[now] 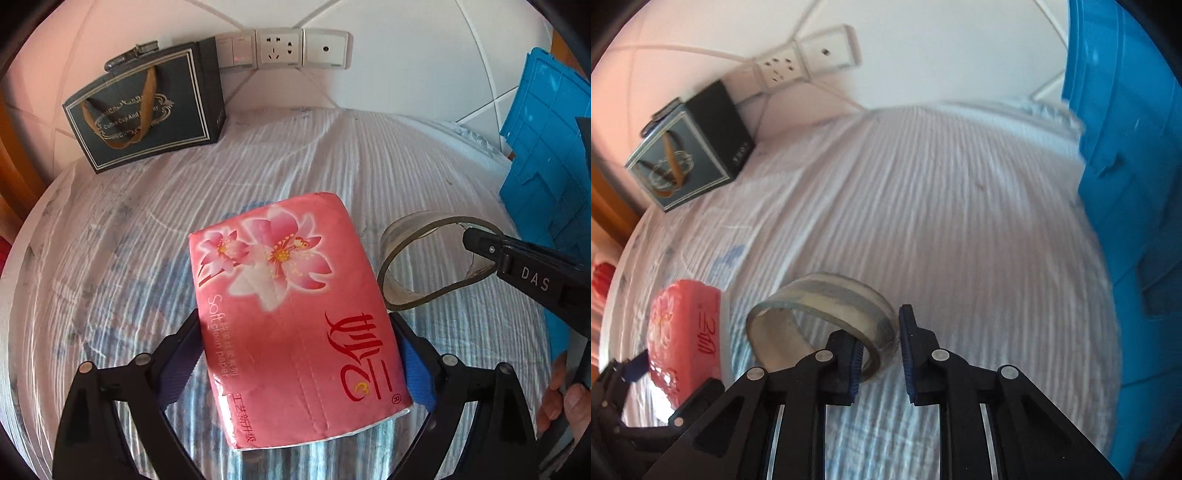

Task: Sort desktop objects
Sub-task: 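Grasp the pink tissue packet with the left tool while the right tool grasps the tape roll, then carry the pink tissue packet and tape roll over the crate with both tools, then drop the tissue packet and tape roll into the crate, opening both tools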

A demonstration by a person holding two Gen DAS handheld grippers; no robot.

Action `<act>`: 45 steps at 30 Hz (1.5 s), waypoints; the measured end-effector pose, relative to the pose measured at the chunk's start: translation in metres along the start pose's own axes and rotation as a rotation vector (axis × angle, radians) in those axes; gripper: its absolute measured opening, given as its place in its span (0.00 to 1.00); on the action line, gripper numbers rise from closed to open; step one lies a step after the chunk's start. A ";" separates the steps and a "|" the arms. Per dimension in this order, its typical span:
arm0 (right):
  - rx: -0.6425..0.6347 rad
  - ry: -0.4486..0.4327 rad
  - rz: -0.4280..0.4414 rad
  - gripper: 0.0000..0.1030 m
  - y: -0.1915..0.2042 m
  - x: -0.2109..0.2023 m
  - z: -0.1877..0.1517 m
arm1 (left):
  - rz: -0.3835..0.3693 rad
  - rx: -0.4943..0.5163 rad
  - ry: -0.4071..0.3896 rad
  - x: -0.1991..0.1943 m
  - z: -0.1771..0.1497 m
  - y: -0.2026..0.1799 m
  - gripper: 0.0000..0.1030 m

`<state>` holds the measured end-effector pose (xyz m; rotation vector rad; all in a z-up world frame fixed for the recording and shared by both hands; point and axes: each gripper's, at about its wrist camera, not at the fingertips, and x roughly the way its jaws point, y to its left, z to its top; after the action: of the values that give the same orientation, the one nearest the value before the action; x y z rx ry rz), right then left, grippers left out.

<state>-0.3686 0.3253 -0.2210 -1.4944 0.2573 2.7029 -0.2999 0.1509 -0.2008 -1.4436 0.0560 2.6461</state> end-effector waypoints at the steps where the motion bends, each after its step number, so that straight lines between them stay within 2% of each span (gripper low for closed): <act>1: -0.021 -0.023 -0.003 0.18 0.005 -0.010 -0.001 | -0.007 -0.003 -0.018 -0.011 -0.001 0.002 0.92; 8: -0.063 -0.188 -0.010 0.18 0.030 -0.099 0.002 | -0.022 0.013 -0.166 -0.093 0.002 -0.001 0.92; 16: -0.055 -0.449 -0.065 0.18 0.030 -0.259 -0.007 | -0.132 0.094 -0.389 -0.213 0.002 -0.036 0.92; 23: 0.006 -0.654 -0.147 0.18 -0.007 -0.394 -0.037 | -0.285 0.205 -0.523 -0.299 0.009 -0.100 0.92; 27: 0.038 -0.721 -0.260 0.18 -0.049 -0.447 -0.042 | -0.375 0.270 -0.563 -0.335 0.020 -0.155 0.92; 31: 0.075 -0.726 -0.355 0.18 -0.106 -0.485 -0.029 | -0.433 0.338 -0.537 -0.353 0.039 -0.229 0.92; 34: 0.105 -0.700 -0.416 0.18 -0.153 -0.496 -0.010 | -0.433 0.376 -0.503 -0.354 0.055 -0.285 0.92; 37: 0.135 -0.653 -0.436 0.18 -0.200 -0.493 0.005 | -0.412 0.397 -0.457 -0.345 0.074 -0.331 0.92; 41: 0.178 -0.595 -0.444 0.18 -0.249 -0.480 0.016 | -0.351 0.433 -0.413 -0.331 0.085 -0.373 0.93; 45: 0.204 -0.565 -0.434 0.18 -0.275 -0.470 0.019 | -0.329 0.447 -0.403 -0.325 0.085 -0.389 0.93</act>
<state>-0.1013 0.6198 0.1511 -0.6027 0.1504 2.5074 -0.1471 0.5142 0.1287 -0.7025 0.3169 2.3913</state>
